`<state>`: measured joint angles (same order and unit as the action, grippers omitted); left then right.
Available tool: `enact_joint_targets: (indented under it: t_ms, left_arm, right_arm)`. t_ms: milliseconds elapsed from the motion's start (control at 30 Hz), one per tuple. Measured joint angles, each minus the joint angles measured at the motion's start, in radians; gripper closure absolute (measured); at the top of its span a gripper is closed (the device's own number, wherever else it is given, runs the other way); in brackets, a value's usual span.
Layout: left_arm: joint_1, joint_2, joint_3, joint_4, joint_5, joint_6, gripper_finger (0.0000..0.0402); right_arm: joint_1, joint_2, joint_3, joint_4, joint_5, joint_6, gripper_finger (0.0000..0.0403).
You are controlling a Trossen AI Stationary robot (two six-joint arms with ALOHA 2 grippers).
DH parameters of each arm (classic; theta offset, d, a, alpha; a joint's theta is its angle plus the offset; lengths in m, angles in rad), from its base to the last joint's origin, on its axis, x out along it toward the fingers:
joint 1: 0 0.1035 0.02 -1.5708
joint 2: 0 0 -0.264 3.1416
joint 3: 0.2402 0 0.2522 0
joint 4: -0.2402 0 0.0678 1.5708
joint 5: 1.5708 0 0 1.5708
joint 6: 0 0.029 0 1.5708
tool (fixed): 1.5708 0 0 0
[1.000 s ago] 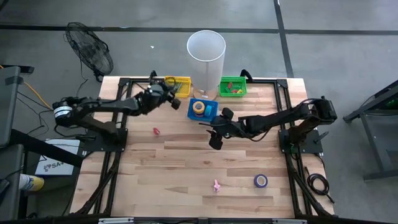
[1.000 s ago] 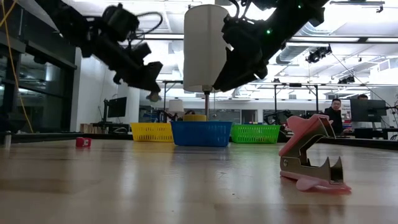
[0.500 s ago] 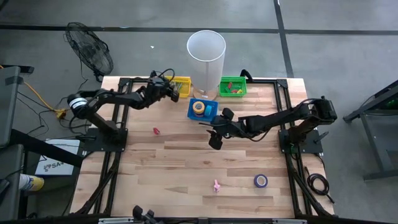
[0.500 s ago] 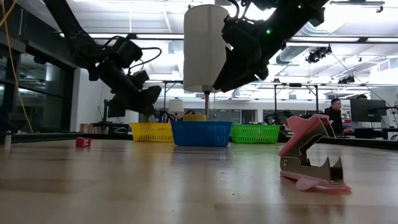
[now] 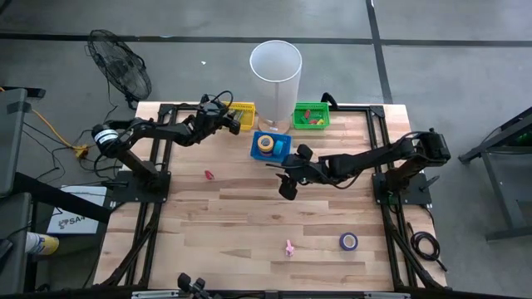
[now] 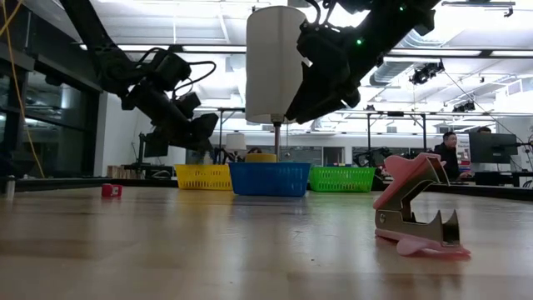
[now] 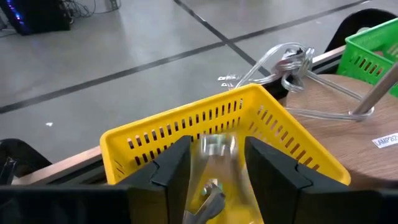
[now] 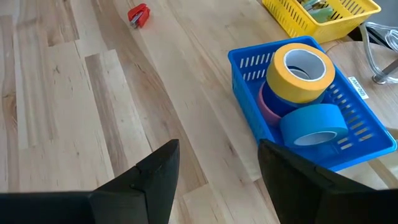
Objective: Pick and place Stapler, Stapler remover, tape
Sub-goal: Put the gray staple remover into the yellow basket, then put the pink staple remover into the yellow basket
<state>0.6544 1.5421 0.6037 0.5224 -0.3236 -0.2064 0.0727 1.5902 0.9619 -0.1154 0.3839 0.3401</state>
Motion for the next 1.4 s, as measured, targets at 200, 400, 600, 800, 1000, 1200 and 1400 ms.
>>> enact_joint_targets:
  t_ms: [200,400,600,800,1000,1200,1400]
  left_arm:
    - [0.0,0.0,0.0,0.009,0.0,0.019,0.0221]
    - [0.0,0.0,0.0,0.008,0.034,0.026,0.018]
    - [0.0,-0.027,0.0,0.018,0.2,0.026,0.0172]
    - [0.0,-0.115,0.0,-0.042,0.367,0.026,0.0172]
    - [-0.024,-0.22,0.0,-0.154,0.545,0.03,0.0172]
    - [-0.13,-0.317,0.0,-0.315,0.576,0.093,0.0172]
    - [-0.278,-0.393,0.0,-0.421,0.512,0.097,0.0172]
  right_arm:
    - [0.0,0.0,0.0,0.0,-0.001,0.002,0.0194]
    - [0.001,0.0,0.0,-0.002,-0.027,0.019,0.0194]
    - [0.028,0.0,0.0,-0.058,-0.047,0.061,0.0194]
    - [0.065,0.0,0.0,-0.091,-0.093,0.129,0.0194]
    - [0.103,0.0,0.0,-0.145,-0.232,0.113,0.0194]
    - [0.133,0.0,0.0,-0.216,-0.296,0.156,0.0194]
    - [0.133,0.0,0.0,-0.242,-0.398,0.408,0.0194]
